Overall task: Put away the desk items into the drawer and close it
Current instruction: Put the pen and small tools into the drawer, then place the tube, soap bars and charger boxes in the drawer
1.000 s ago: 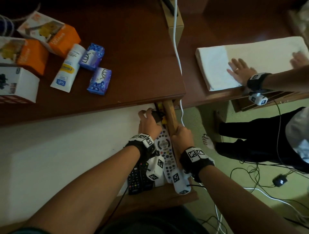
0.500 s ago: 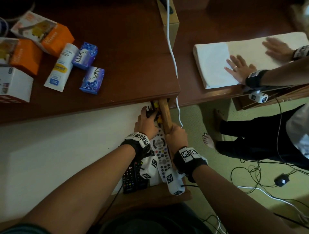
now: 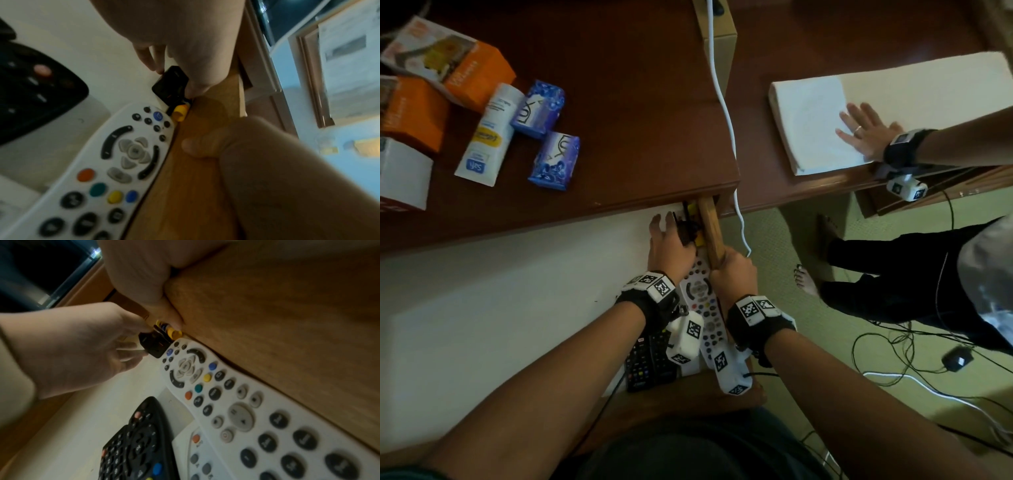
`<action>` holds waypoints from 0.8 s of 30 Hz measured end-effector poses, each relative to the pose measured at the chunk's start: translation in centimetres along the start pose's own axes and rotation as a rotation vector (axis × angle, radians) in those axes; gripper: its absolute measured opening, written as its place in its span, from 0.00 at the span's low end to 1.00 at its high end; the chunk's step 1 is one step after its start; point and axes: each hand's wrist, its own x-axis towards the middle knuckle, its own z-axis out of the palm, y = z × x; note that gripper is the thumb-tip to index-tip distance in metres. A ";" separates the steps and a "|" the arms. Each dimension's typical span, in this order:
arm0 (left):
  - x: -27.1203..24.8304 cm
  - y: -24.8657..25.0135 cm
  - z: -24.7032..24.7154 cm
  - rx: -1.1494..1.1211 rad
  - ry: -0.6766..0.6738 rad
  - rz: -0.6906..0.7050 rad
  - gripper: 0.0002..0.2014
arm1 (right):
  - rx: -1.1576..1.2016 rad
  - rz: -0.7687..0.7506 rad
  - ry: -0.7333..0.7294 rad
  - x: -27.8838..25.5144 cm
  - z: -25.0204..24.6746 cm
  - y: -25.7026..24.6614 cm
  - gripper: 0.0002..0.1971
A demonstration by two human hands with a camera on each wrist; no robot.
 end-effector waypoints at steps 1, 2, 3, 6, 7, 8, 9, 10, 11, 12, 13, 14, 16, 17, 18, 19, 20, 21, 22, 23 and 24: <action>-0.2 0.2 -0.1 -0.043 0.023 -0.018 0.33 | 0.000 -0.010 0.004 0.0 0.0 0.1 0.07; -0.4 0.4 -0.3 -0.069 0.030 -0.030 0.33 | 0.003 -0.019 0.006 0.1 0.0 0.2 0.07; -0.6 0.6 -0.4 -0.088 0.023 -0.038 0.33 | 0.006 -0.021 0.002 0.1 0.0 0.2 0.07; -0.9 0.6 -1.1 -0.116 0.001 -0.037 0.32 | 0.007 -0.022 -0.010 0.2 0.0 0.3 0.06; -1.0 0.3 -1.4 -0.111 0.002 -0.030 0.31 | 0.004 -0.021 -0.019 0.2 0.0 0.3 0.06; -1.3 -0.1 -1.8 -0.112 0.005 -0.022 0.29 | 0.003 -0.021 -0.028 0.3 0.1 0.4 0.06; -1.6 -0.6 -2.3 -0.124 0.010 -0.017 0.27 | 0.000 -0.018 -0.037 0.4 0.2 0.4 0.06; -2.0 -1.3 -2.9 -0.148 0.014 -0.017 0.23 | -0.008 -0.010 -0.046 0.4 0.2 0.4 0.08; -2.4 -2.0 -3.5 -0.180 0.014 -0.027 0.20 | -0.021 0.003 -0.052 0.5 0.2 0.5 0.09; -3.0 -2.9 -4.3 -0.218 0.011 -0.039 0.16 | -0.029 0.016 -0.053 0.5 0.3 0.5 0.10; -3.5 -3.9 -5.0 -0.252 0.007 -0.050 0.13 | -0.028 0.029 -0.048 0.4 0.3 0.4 0.11; -4.0 -4.9 -5.9 -0.269 0.006 -0.054 0.10 | -0.018 0.044 -0.038 0.3 0.4 0.4 0.11; -5.0 -6.8 -7.6 -0.269 0.021 -0.055 0.07 | 0.009 0.085 0.004 -0.2 0.5 -0.1 0.10; -5.3 -7.7 -8.4 -0.268 0.034 -0.056 0.06 | 0.026 0.111 0.027 -0.4 0.5 -0.4 0.10; -5.5 -8.6 -9.2 -0.271 0.047 -0.056 0.06 | 0.049 0.138 0.053 -0.8 0.7 -0.8 0.10; -5.8 -9.4 -10.1 -0.279 0.058 -0.055 0.06 | 0.077 0.158 0.087 -1.2 0.9 -1.5 0.11; -6.0 -10.2 -10.9 -0.293 0.066 -0.054 0.06 | 0.093 0.168 0.134 -1.8 1.2 -2.2 0.11; -6.3 -10.9 -11.8 -0.307 0.074 -0.050 0.06 | 0.069 0.157 0.195 -2.3 1.6 -3.0 0.13; -6.5 -11.6 -12.7 -0.320 0.079 -0.041 0.06 | 0.008 0.140 0.256 -2.9 2.1 -3.9 0.17; -6.7 -12.2 -13.6 -0.331 0.082 -0.026 0.07 | -0.062 0.125 0.302 -3.5 2.5 -4.9 0.21; -6.8 -12.8 -14.5 -0.338 0.085 -0.008 0.07 | -0.113 0.106 0.335 -4.1 2.9 -6.0 0.24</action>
